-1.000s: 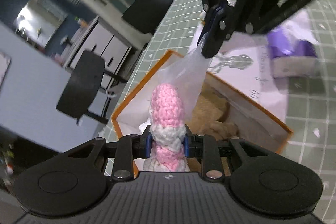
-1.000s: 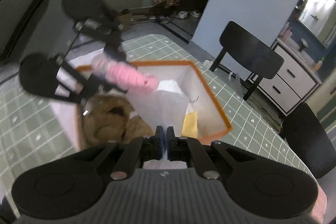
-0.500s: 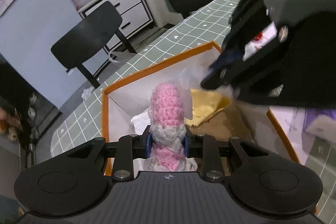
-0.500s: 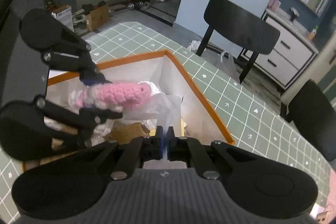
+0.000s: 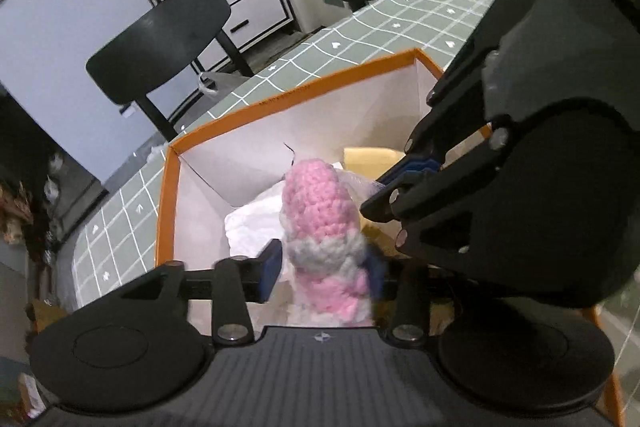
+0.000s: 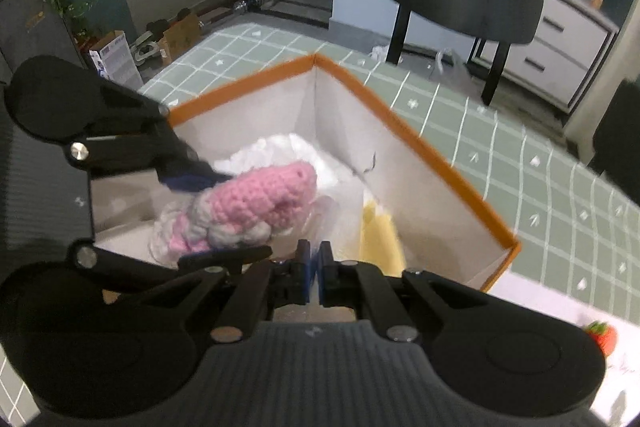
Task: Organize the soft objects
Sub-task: 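Lower the knitted item and plastic bag into the orange box and open both tools, then move both tools away from the box back over the table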
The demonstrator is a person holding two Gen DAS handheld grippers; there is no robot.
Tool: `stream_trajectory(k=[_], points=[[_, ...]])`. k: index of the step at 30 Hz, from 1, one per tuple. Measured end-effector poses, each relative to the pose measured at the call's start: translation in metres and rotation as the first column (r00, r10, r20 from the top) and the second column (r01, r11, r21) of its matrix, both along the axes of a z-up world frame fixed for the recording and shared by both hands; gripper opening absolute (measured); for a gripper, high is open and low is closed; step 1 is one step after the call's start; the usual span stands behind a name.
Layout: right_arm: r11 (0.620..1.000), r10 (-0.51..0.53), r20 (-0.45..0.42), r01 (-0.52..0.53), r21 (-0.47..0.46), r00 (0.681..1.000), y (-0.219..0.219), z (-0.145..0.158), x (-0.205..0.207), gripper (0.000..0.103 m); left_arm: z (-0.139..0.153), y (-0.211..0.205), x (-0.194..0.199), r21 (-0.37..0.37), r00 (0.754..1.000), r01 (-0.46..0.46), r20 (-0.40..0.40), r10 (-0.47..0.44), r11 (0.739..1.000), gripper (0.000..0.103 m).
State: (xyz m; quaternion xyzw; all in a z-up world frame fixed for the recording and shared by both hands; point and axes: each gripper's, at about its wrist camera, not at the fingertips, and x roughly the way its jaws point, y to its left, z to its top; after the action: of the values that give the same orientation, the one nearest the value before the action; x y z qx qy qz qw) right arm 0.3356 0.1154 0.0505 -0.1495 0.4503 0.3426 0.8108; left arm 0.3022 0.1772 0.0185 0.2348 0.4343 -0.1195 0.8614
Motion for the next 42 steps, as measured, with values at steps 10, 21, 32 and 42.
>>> stream_trajectory(k=[10,21,32,42], points=[[0.999,-0.021,-0.017,0.021,0.038,1.0,-0.01,0.002,-0.001,0.011,0.017,0.014,-0.015,-0.055,0.999,0.001,0.039,0.001,0.998,0.075],[0.995,-0.024,0.032,0.021,0.102,0.999,-0.036,0.039,-0.024,0.012,0.062,0.015,-0.053,-0.091,0.991,0.002,0.134,0.01,0.996,0.078],[0.994,-0.006,0.08,-0.002,0.107,0.997,-0.06,0.054,-0.06,0.015,0.072,-0.017,-0.083,-0.11,0.987,0.031,0.158,-0.014,0.993,0.08],[0.995,0.01,0.122,-0.022,0.095,0.993,-0.085,0.057,-0.084,0.018,0.068,-0.043,-0.104,-0.079,0.983,0.084,0.168,-0.07,0.993,0.082]])
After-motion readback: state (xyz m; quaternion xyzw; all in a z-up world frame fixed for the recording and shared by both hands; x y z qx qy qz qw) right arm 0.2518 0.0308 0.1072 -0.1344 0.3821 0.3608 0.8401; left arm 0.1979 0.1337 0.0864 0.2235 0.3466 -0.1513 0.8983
